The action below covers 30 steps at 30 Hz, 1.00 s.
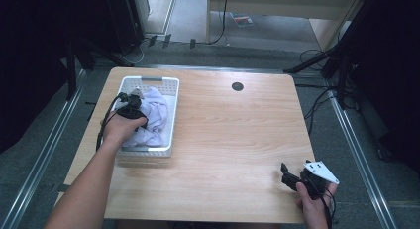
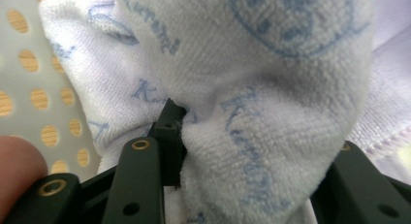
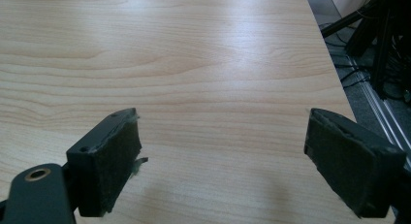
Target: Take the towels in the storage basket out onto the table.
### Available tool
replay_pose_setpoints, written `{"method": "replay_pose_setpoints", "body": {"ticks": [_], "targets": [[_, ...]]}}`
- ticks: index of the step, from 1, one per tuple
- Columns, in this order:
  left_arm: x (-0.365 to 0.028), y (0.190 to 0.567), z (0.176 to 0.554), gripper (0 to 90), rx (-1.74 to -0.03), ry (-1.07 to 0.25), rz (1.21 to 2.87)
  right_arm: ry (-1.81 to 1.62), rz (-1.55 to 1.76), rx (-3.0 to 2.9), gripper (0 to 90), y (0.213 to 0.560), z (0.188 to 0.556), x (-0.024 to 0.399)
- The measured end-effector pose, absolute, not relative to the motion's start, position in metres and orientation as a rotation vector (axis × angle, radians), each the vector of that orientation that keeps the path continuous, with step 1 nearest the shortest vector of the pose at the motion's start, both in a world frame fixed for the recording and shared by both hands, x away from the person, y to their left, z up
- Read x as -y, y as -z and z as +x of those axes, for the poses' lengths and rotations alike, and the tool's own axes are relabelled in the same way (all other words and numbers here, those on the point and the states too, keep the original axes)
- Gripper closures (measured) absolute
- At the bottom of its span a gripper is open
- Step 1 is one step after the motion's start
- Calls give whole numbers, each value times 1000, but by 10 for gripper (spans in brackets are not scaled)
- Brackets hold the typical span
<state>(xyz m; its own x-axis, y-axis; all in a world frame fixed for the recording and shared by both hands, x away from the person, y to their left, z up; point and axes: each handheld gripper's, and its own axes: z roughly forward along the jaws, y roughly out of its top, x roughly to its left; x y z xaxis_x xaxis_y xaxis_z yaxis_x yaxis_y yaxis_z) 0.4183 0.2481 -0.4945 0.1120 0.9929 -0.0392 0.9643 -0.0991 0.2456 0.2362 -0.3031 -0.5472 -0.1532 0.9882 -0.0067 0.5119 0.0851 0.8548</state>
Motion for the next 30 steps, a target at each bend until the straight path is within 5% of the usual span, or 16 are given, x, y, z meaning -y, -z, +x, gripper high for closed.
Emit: {"method": "replay_pose_setpoints", "body": {"ticks": [12,30], "targets": [[-258,472,412,576,-1904,-154,2063,-967,1487,-1734,133,547,236,303],[-243,411,404,572,-1826,-262,1966,-975,1487,-1732,133,547,236,303]]}}
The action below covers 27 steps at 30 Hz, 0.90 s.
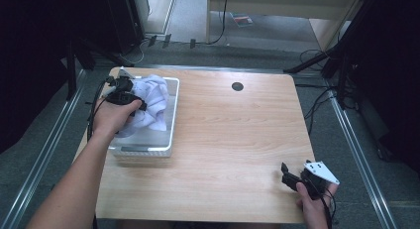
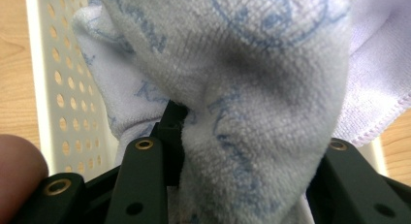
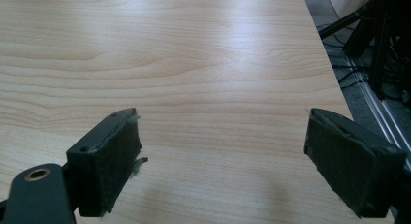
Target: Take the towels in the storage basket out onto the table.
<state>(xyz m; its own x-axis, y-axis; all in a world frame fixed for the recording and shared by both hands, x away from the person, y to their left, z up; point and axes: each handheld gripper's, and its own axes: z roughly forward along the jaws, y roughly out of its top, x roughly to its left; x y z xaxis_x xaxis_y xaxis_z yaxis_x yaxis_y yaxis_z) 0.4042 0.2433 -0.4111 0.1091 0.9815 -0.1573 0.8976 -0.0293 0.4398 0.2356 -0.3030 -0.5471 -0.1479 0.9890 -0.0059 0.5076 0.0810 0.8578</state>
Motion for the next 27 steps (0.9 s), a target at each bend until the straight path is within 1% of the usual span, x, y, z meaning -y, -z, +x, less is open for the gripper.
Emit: {"method": "replay_pose_setpoints", "body": {"ticks": [8,15,27], "targets": [[-232,393,406,572,-1803,-290,1962,-981,1481,-1739,133,547,235,303],[-210,378,411,572,-1764,-301,1978,-984,1473,-1746,133,547,235,303],[-170,365,419,570,-1694,-267,2012,-990,1466,-1757,133,547,235,303]]}}
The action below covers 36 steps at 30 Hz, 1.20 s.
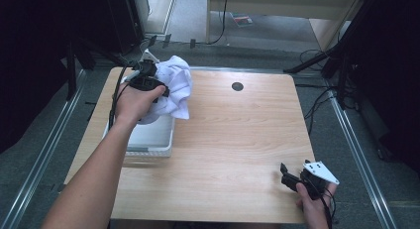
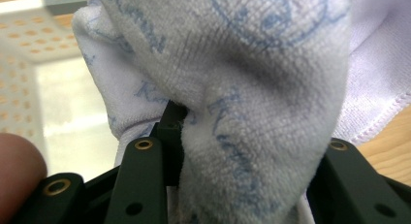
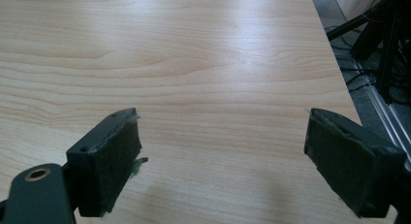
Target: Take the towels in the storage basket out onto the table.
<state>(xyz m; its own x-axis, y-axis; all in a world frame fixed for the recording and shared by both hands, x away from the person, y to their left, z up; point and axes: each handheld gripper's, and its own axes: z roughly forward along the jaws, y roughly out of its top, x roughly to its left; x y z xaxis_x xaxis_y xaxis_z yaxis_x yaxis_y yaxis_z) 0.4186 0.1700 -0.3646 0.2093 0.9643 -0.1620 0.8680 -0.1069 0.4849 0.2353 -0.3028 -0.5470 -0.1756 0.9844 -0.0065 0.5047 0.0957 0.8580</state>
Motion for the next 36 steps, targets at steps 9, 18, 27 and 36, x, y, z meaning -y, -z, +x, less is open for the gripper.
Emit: {"method": "replay_pose_setpoints", "body": {"ticks": [9,18,27,36], "targets": [[-141,365,424,569,-1645,-254,2031,-996,1461,-1765,133,547,235,303],[-108,374,429,567,-1612,-224,2064,-1004,1457,-1768,133,547,235,303],[-79,389,435,565,-1592,-174,2073,-1018,1464,-1763,133,547,236,303],[-49,409,441,562,-1565,-117,2117,-1032,1461,-1763,133,547,236,305]]}}
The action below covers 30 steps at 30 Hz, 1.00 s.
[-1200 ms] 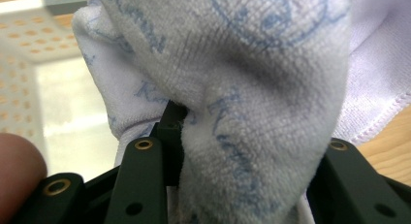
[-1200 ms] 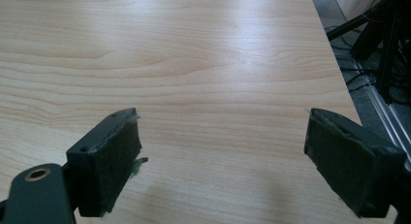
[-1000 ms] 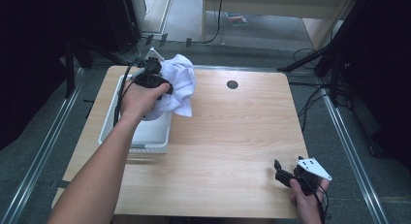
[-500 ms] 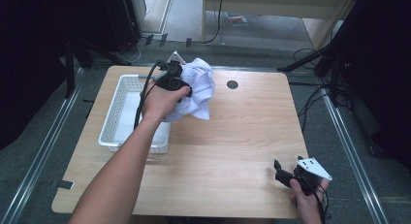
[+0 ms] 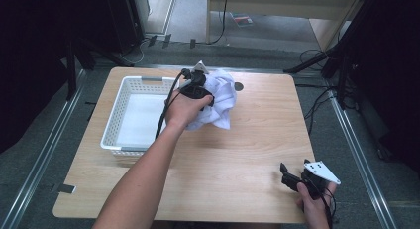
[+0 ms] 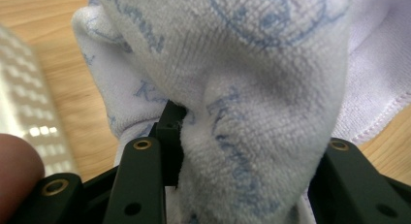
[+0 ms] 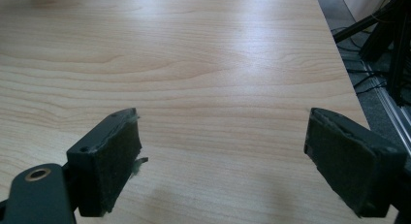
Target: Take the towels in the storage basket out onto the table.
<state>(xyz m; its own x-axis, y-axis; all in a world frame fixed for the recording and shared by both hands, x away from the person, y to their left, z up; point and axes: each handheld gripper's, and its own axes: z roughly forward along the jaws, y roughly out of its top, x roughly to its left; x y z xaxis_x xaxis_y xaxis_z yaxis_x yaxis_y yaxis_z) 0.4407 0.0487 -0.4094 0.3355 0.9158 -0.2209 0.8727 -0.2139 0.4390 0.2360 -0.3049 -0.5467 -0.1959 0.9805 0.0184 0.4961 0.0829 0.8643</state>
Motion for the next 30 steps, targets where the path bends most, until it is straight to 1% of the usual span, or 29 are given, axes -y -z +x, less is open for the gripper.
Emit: {"method": "replay_pose_setpoints", "body": {"ticks": [12,15,19,21,23,24,25,26,27,28,29,30], "targets": [[-29,448,446,545,-1595,-57,2118,-1050,1478,-1750,133,547,237,306],[-28,457,447,527,-1600,-51,2120,-1052,1480,-1749,133,547,237,307],[-25,469,446,498,-1584,-9,2121,-1059,1486,-1744,133,547,237,308],[-23,472,446,464,-1569,10,2115,-1058,1483,-1745,133,547,237,308],[-21,474,444,421,-1556,-2,2096,-1057,1482,-1746,133,547,237,308],[-21,474,444,369,-1556,-2,2096,-1057,1482,-1746,133,547,237,308],[-19,472,443,369,-1571,-35,2084,-1059,1483,-1745,133,547,237,308],[-17,470,443,167,-1577,-7,2080,-1059,1484,-1745,133,547,237,308],[-16,469,444,136,-1570,43,2079,-1060,1483,-1745,133,547,237,308],[-16,468,444,138,-1560,80,2069,-1060,1483,-1745,133,547,237,308],[-17,466,443,135,-1553,96,2069,-1060,1483,-1746,133,547,237,308],[-17,465,443,113,-1552,87,2072,-1061,1484,-1745,133,547,237,308]]}}
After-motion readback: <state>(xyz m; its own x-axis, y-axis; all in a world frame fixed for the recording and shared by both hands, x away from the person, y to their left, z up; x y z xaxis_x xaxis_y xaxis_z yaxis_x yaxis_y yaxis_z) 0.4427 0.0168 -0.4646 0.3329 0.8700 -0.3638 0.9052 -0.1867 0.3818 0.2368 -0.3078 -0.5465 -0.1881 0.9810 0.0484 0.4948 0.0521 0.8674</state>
